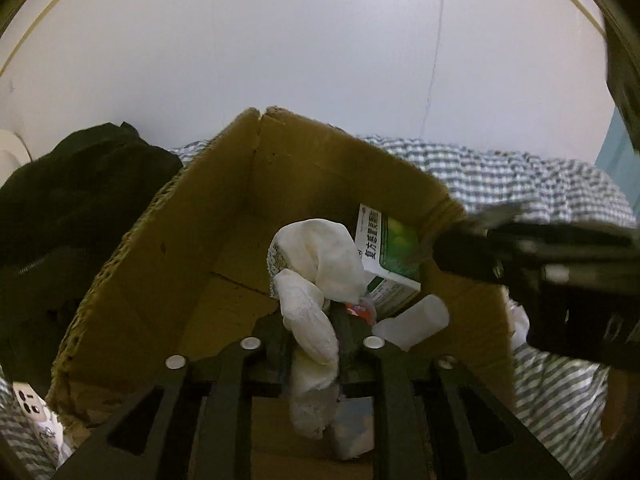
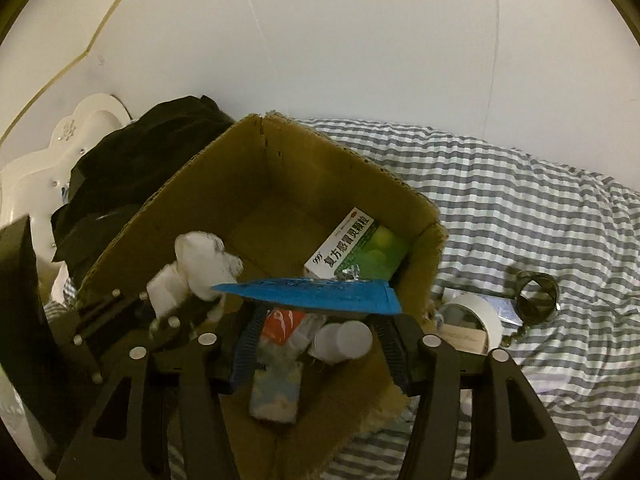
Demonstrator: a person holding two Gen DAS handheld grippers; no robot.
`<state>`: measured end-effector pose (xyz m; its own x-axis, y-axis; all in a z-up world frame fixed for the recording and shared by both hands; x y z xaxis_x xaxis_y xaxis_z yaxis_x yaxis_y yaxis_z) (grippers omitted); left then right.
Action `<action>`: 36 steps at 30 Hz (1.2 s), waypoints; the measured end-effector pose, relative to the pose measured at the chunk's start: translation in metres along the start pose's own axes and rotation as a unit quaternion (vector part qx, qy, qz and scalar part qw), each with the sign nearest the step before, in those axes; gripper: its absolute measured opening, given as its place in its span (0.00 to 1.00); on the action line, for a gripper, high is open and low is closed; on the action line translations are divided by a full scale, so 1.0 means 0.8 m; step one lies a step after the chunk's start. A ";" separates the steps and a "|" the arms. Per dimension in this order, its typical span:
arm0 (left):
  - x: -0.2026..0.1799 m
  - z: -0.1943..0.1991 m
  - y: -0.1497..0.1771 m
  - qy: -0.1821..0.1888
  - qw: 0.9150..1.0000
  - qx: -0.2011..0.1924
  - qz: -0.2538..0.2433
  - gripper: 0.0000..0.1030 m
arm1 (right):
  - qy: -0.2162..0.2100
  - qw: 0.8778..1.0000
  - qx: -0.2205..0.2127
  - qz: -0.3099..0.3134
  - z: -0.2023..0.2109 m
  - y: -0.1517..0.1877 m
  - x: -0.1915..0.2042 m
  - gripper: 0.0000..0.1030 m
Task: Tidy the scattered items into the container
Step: 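Carry the cloth and blue comb over the cardboard box and release both, then grasp the white cloud toy with the left tool while the right tool grasps the snack packet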
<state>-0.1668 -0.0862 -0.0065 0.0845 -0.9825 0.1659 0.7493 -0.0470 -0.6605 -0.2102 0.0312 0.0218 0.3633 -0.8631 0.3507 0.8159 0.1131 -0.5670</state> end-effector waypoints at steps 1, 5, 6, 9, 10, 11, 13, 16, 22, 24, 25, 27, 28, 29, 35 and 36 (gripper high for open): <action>-0.003 0.002 0.001 -0.002 1.000 -0.004 -0.005 0.35 | 0.001 1.000 -0.005 -0.004 -0.003 -0.002 -0.002 0.66; -0.002 0.023 0.002 -0.028 0.998 -0.056 -0.007 0.88 | 0.012 1.000 -0.020 -0.020 -0.001 -0.008 -0.011 0.73; -0.003 0.028 0.003 -0.031 0.997 -0.064 -0.010 0.90 | 0.012 0.999 -0.022 -0.022 0.002 -0.010 -0.012 0.73; -0.007 0.036 0.009 -0.025 0.998 -0.060 -0.016 0.91 | 0.022 0.999 -0.037 -0.022 0.025 -0.005 -0.022 0.73; -0.010 0.039 0.012 -0.019 0.998 -0.056 -0.015 0.91 | 0.030 0.998 -0.042 -0.020 0.036 -0.002 -0.027 0.73; -0.013 0.043 0.016 -0.014 0.999 -0.051 -0.012 0.91 | 0.038 0.998 -0.045 -0.018 0.048 0.002 -0.033 0.73; -0.022 0.052 0.020 -0.002 0.999 -0.035 -0.005 0.91 | 0.053 0.997 -0.049 -0.019 0.075 0.012 -0.049 0.73; -0.050 0.071 0.028 0.023 0.999 -0.030 -0.011 0.91 | 0.079 0.995 -0.052 -0.032 0.109 0.030 -0.079 0.73; -0.130 0.103 0.044 0.080 0.997 -0.004 -0.017 0.91 | 0.131 0.988 -0.048 -0.069 0.159 0.075 -0.144 0.73; -0.154 0.101 0.048 0.091 0.996 0.008 -0.017 0.91 | 0.153 0.985 -0.049 -0.062 0.169 0.090 -0.157 0.73; -0.168 0.100 0.053 0.095 0.995 0.016 -0.018 0.91 | 0.163 0.983 -0.049 -0.064 0.171 0.099 -0.166 0.73; -0.189 0.094 0.058 0.094 0.995 0.025 -0.022 0.91 | 0.163 0.983 -0.047 -0.076 0.170 0.108 -0.181 0.73; -0.200 0.091 0.062 0.096 0.995 0.027 -0.023 0.91 | 0.158 0.982 -0.048 -0.087 0.167 0.115 -0.193 0.73; -0.208 0.088 0.066 0.104 0.994 0.027 -0.024 0.91 | 0.154 0.983 -0.048 -0.093 0.166 0.121 -0.202 0.73; -0.250 0.035 0.093 0.080 0.993 0.053 -0.063 0.91 | 0.123 0.987 -0.012 -0.107 0.115 0.153 -0.238 0.73; -0.253 0.024 0.096 0.076 0.993 0.060 -0.065 0.91 | 0.115 0.987 -0.006 -0.110 0.107 0.159 -0.241 0.73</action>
Point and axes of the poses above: each gripper's, at about its wrist camera, not at the fingertips, and z roughly against the way its jaws point, x to its left, y to its underside, the point moved 1 cm from there along -z, roughly the way its jaws point, and after that the axes turned 11 degrees about -y, right-handed, at the moved point
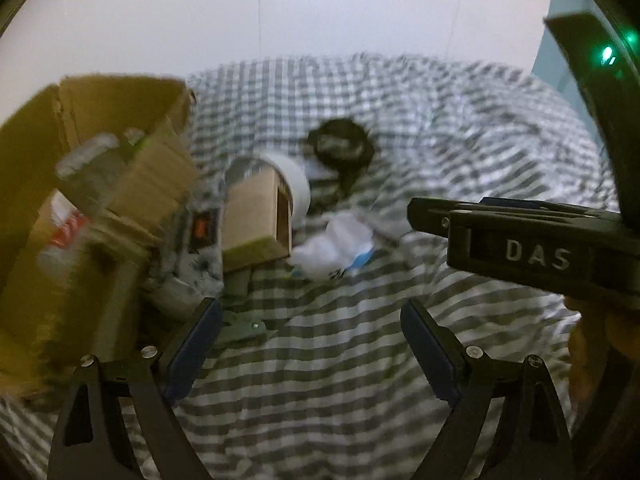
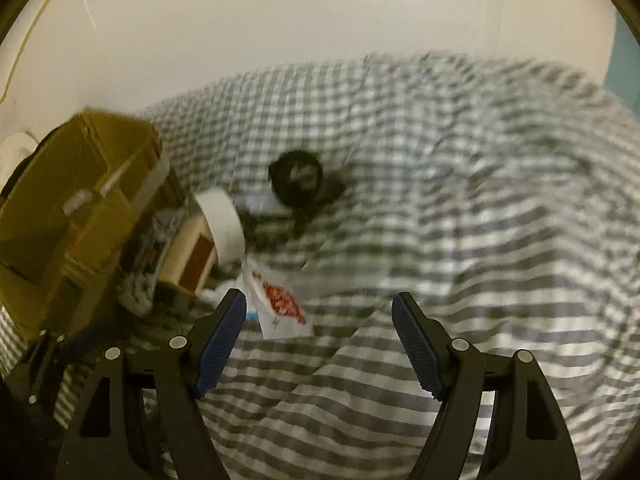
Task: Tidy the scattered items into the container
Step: 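Grasp the white cloud toy with the left tool while the right tool grasps the snack packet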
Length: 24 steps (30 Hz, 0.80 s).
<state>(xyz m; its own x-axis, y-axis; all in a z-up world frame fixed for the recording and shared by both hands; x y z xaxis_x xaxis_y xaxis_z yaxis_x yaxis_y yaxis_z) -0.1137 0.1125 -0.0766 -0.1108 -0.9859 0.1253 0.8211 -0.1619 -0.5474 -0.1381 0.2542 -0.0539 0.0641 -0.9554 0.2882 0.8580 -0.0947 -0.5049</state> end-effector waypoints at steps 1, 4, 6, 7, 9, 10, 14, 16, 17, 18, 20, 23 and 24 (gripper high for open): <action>-0.001 -0.008 0.001 -0.002 1.000 0.005 0.000 0.91 | -0.011 1.000 0.010 -0.005 -0.014 0.003 -0.001 0.73; -0.001 -0.035 0.003 -0.004 1.000 0.022 0.004 0.91 | -0.027 0.999 0.027 -0.002 -0.043 0.008 0.000 0.70; -0.001 -0.047 0.004 -0.002 1.000 0.028 0.008 0.91 | -0.019 0.999 0.036 0.010 -0.059 0.008 -0.001 0.63; 0.000 -0.051 0.003 -0.001 1.000 0.030 0.009 0.91 | -0.012 0.999 0.042 0.016 -0.067 0.009 -0.002 0.47; 0.002 -0.056 0.002 -0.001 0.999 0.031 0.014 0.91 | -0.002 0.999 0.051 0.016 -0.078 0.010 -0.007 0.30; 0.003 -0.059 0.001 0.000 0.999 0.032 0.018 0.91 | 0.000 0.999 0.053 0.012 -0.081 0.010 -0.010 0.24; -0.003 -0.061 -0.002 0.018 0.999 0.033 0.034 0.91 | 0.021 0.999 0.037 0.015 -0.069 0.003 -0.014 0.09; -0.009 -0.063 -0.005 0.025 0.998 0.034 0.040 0.91 | 0.030 0.999 0.022 0.006 -0.057 -0.001 -0.020 0.09; -0.013 -0.066 -0.008 0.029 0.998 0.034 0.045 0.91 | 0.034 0.999 0.018 0.002 -0.052 -0.003 -0.024 0.09; -0.016 -0.067 -0.011 0.032 0.998 0.034 0.048 0.91 | 0.038 0.999 0.015 -0.004 -0.047 -0.004 -0.028 0.09; -0.024 -0.074 -0.018 0.034 0.997 0.036 0.056 0.91 | 0.044 0.999 0.003 -0.019 -0.039 -0.004 -0.040 0.09; -0.031 -0.092 -0.028 0.034 0.995 0.050 0.079 0.91 | 0.045 0.997 -0.001 -0.055 -0.034 -0.002 -0.062 0.09; -0.032 -0.097 -0.029 0.033 0.994 0.054 0.085 0.91 | 0.043 0.997 -0.001 -0.061 -0.034 -0.002 -0.066 0.08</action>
Point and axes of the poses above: each gripper's, at about its wrist camera, not at the fingertips, and z roughly against the way its jaws point, x to its left, y to its underside, the point moved 1 cm from there along -z, roughly the way its jaws point, and after that the axes turned 11 degrees about -y, right-handed, at the moved point
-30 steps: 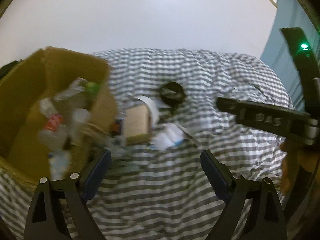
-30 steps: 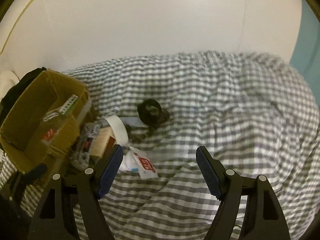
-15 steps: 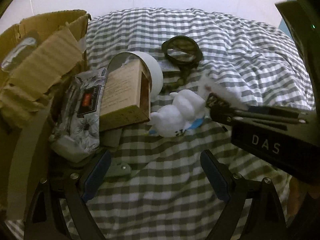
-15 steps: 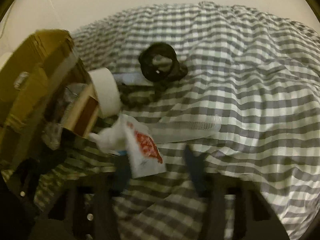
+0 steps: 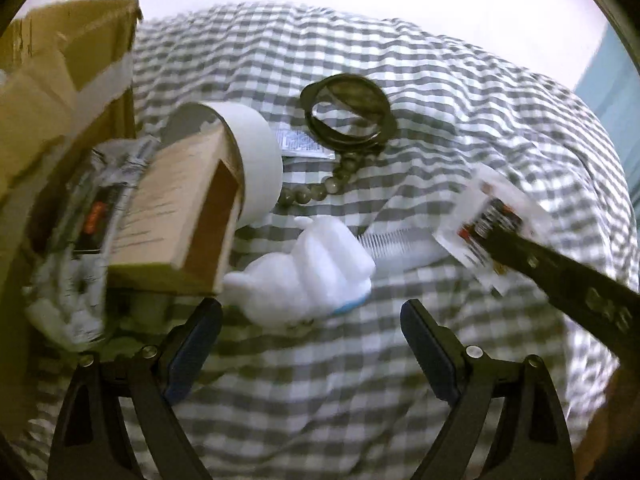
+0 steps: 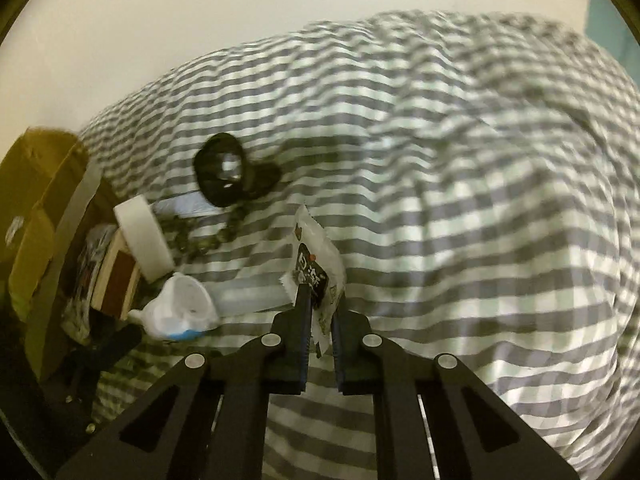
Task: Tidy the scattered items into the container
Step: 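Grasp the white cloud toy with the left tool while the right tool grasps the snack packet, then lift the cloud toy with the left tool while the right tool lifts the snack packet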
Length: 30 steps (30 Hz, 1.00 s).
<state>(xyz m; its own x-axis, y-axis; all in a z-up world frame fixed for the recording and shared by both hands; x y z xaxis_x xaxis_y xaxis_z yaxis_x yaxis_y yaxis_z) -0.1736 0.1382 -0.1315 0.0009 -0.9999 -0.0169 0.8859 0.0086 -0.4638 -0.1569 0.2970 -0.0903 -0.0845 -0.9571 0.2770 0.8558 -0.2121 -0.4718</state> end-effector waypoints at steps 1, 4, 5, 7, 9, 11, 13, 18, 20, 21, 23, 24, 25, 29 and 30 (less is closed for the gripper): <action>0.000 -0.008 -0.004 -0.005 1.000 0.006 0.009 0.91 | 0.001 1.000 -0.003 -0.007 0.001 0.000 -0.005 0.08; 0.005 -0.026 -0.009 -0.003 0.999 0.028 0.033 0.65 | 0.003 1.000 -0.006 -0.010 -0.001 -0.003 -0.008 0.08; 0.007 -0.029 -0.010 -0.002 0.999 0.031 0.037 0.66 | 0.006 1.000 -0.009 -0.009 -0.001 -0.004 -0.009 0.08; 0.010 -0.028 -0.010 0.005 0.999 0.031 0.039 0.66 | 0.003 1.000 -0.008 -0.011 -0.003 -0.004 -0.011 0.08; 0.011 -0.025 -0.009 0.008 0.999 0.030 0.037 0.66 | 0.000 1.000 -0.006 -0.015 -0.005 -0.004 -0.014 0.08; 0.013 -0.021 -0.005 0.008 0.999 0.029 0.036 0.65 | -0.001 1.000 -0.006 -0.016 -0.005 -0.003 -0.015 0.08; 0.016 -0.016 0.001 0.010 0.999 0.030 0.036 0.65 | -0.001 1.000 -0.007 -0.016 -0.003 -0.002 -0.014 0.08; 0.023 0.002 0.019 0.013 0.999 0.034 0.037 0.65 | 0.001 1.000 -0.008 -0.013 0.009 0.003 -0.010 0.08; 0.026 0.012 0.029 0.011 0.999 0.035 0.032 0.64 | 0.000 1.000 -0.008 -0.013 0.016 0.006 -0.009 0.08; 0.027 0.016 0.033 0.009 0.999 0.037 0.031 0.61 | 0.000 1.000 -0.009 -0.013 0.020 0.008 -0.008 0.08; 0.033 0.025 0.042 0.011 0.998 0.048 0.027 0.36 | -0.003 1.000 -0.010 -0.009 0.029 0.012 -0.003 0.09; 0.036 0.027 0.044 0.013 0.998 0.055 0.028 0.36 | -0.002 1.000 -0.011 -0.005 0.034 0.014 0.000 0.08; 0.040 0.032 0.049 0.016 0.998 0.060 0.031 0.36 | -0.002 1.000 -0.011 -0.001 0.038 0.016 0.004 0.08; 0.048 0.044 0.053 0.032 0.997 0.061 0.040 0.39 | -0.009 1.000 -0.013 0.005 0.053 0.025 0.016 0.09; 0.049 0.048 0.052 0.032 0.997 0.059 0.042 0.42 | -0.014 1.000 -0.013 0.003 0.055 0.027 0.018 0.09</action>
Point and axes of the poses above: each gripper's, at about its wrist camera, not at the fingertips, and z roughly against the way its jaws point, x to its left, y to its underside, the point moved 1 cm from there along -z, roughly the way its jaws point, and after that the axes turned 11 degrees about -y, right-handed, at the moved point
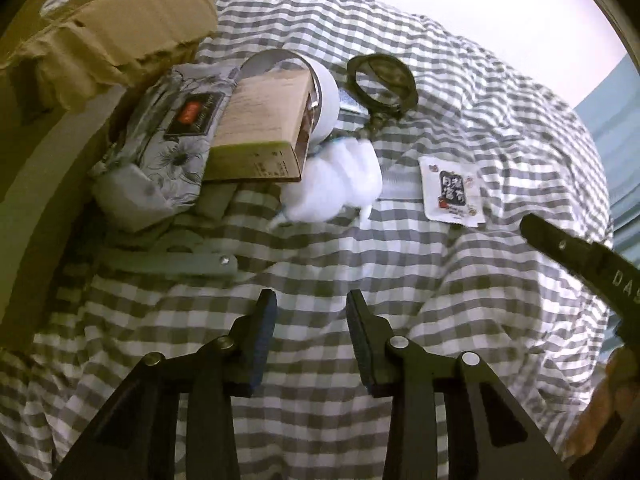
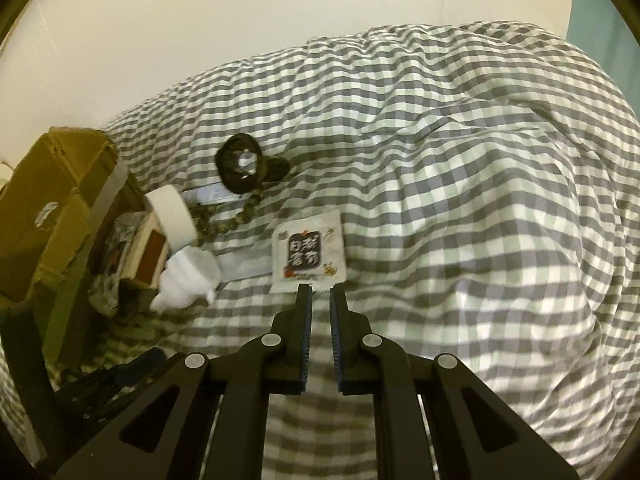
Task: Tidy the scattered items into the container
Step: 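Lift the cloud toy with the left tool while the right tool lifts the snack packet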
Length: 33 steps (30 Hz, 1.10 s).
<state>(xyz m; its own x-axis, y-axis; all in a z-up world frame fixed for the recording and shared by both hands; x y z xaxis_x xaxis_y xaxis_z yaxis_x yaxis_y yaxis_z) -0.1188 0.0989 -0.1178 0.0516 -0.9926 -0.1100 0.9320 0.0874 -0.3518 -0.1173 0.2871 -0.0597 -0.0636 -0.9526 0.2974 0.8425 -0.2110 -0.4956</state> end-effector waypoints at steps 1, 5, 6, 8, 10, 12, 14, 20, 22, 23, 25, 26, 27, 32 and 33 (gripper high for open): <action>-0.003 0.005 -0.002 -0.002 1.000 -0.006 0.002 0.56 | -0.007 1.000 -0.001 -0.004 0.002 0.002 0.002 0.09; 0.002 0.013 -0.019 -0.016 0.999 -0.041 0.012 0.83 | -0.016 1.000 -0.003 -0.016 -0.004 -0.001 0.001 0.38; -0.002 0.008 -0.025 -0.017 0.999 -0.042 0.013 0.83 | -0.017 1.000 -0.006 -0.019 -0.006 -0.003 -0.001 0.41; -0.011 -0.009 -0.039 -0.014 0.999 -0.033 0.016 0.83 | -0.024 0.999 -0.007 -0.026 -0.016 -0.009 -0.006 0.42; -0.014 -0.025 -0.046 -0.015 0.999 -0.028 0.022 0.83 | -0.024 0.999 -0.002 -0.030 -0.030 -0.015 -0.013 0.42; -0.019 -0.046 -0.056 -0.019 0.999 -0.021 0.035 0.84 | -0.026 0.999 0.000 -0.031 -0.041 -0.020 -0.019 0.44; -0.025 -0.066 -0.065 -0.008 0.999 -0.010 0.053 0.84 | -0.026 0.999 0.003 -0.032 -0.055 -0.024 -0.025 0.53; -0.027 -0.089 -0.076 -0.019 0.999 -0.019 0.047 0.77 | -0.020 0.999 0.020 -0.025 -0.093 -0.031 -0.029 0.60; -0.025 -0.087 -0.075 -0.031 0.999 -0.020 0.034 0.70 | -0.010 1.000 0.025 -0.014 -0.102 -0.033 -0.025 0.49; -0.025 -0.085 -0.074 -0.025 0.999 -0.017 0.028 0.70 | 0.003 1.000 0.029 -0.008 -0.105 -0.033 -0.023 0.39; -0.023 -0.080 -0.070 -0.022 0.999 -0.018 0.024 0.70 | 0.014 0.999 0.032 0.002 -0.107 -0.032 -0.020 0.30; -0.022 -0.077 -0.067 -0.022 0.999 -0.017 0.022 0.70 | 0.016 0.999 0.030 0.001 -0.104 -0.032 -0.020 0.11; -0.021 -0.074 -0.063 -0.022 0.999 -0.015 0.020 0.70 | 0.023 0.999 0.026 0.000 -0.099 -0.031 -0.021 0.03; -0.017 -0.054 -0.041 -0.017 1.000 -0.007 0.013 0.70 | 0.040 0.999 0.026 -0.023 -0.077 -0.019 -0.028 0.01; -0.015 -0.051 -0.036 -0.014 1.000 -0.004 0.012 0.70 | 0.042 0.998 0.026 -0.025 -0.072 -0.016 -0.029 0.01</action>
<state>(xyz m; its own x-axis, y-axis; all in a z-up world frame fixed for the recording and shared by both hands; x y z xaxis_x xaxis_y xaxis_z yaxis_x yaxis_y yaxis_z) -0.1609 0.1120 -0.1442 0.0841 -0.9921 -0.0929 0.9272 0.1121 -0.3574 -0.1574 0.2993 -0.1071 -0.1487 -0.9565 0.2509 0.8632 -0.2494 -0.4390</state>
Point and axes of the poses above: each gripper's, at about its wrist camera, not at the fingertips, and z roughly against the way its jaws point, x to its left, y to its underside, the point moved 1 cm from there along -z, roughly the way its jaws point, and after that the axes turned 11 degrees about -y, right-handed, at the moved point
